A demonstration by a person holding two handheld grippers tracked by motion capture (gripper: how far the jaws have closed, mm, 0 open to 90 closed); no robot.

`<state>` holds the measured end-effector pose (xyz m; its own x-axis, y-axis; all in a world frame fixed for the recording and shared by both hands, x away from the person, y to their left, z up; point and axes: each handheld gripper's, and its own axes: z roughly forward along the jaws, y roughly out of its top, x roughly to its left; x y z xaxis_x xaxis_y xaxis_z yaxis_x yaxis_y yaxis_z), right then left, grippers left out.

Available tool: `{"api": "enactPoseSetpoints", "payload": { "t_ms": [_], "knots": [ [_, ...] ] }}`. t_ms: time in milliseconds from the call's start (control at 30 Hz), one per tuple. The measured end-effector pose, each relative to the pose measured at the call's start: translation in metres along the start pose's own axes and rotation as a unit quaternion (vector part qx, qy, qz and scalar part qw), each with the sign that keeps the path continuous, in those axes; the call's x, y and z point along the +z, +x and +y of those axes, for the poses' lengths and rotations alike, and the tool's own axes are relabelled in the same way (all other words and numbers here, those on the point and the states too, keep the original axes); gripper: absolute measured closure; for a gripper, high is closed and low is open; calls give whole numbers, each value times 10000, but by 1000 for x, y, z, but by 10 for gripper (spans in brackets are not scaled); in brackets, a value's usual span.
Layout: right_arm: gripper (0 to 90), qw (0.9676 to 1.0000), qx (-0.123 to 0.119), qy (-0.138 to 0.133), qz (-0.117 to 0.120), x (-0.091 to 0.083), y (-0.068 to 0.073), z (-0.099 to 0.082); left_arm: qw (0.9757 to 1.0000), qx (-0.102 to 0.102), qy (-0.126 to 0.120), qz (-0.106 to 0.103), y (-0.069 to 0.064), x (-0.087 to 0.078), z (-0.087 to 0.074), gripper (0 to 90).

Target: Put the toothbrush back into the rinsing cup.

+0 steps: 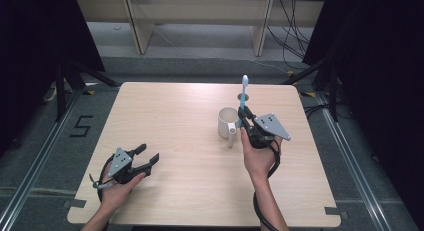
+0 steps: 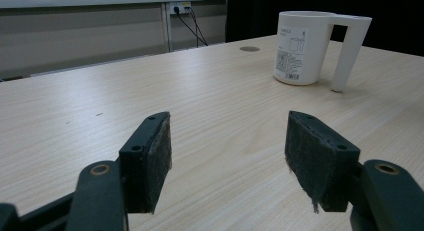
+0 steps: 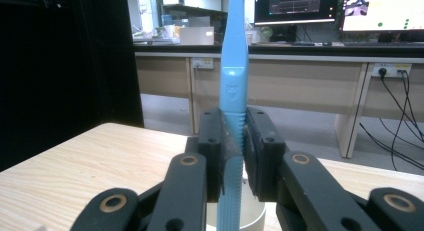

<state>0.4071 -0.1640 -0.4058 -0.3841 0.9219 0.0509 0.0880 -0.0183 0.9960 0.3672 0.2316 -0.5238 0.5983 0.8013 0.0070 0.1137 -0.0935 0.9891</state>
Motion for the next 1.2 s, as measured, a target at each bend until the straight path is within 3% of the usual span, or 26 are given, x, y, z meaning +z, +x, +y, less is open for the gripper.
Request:
{"api": "enactPoseSetpoints", "payload": {
  "t_ms": [567,767,833,867,1200],
  "knots": [
    [793,10000,-54,11,28,10,5,-6,10000,2,1,-12,0,0,0,349],
    [793,9999,63,70,41,13,7,-10,10000,10,-3,-16,0,0,0,349],
    [793,10000,-71,22,-14,15,6,-11,10000,7,-3,-15,0,0,0,349],
    [793,10000,31,82,21,15,7,-12,10000,7,-3,-15,0,0,0,349],
    [793,9999,42,146,19,17,6,-16,10000,9,-7,-15,0,0,0,349]
  ]
}}
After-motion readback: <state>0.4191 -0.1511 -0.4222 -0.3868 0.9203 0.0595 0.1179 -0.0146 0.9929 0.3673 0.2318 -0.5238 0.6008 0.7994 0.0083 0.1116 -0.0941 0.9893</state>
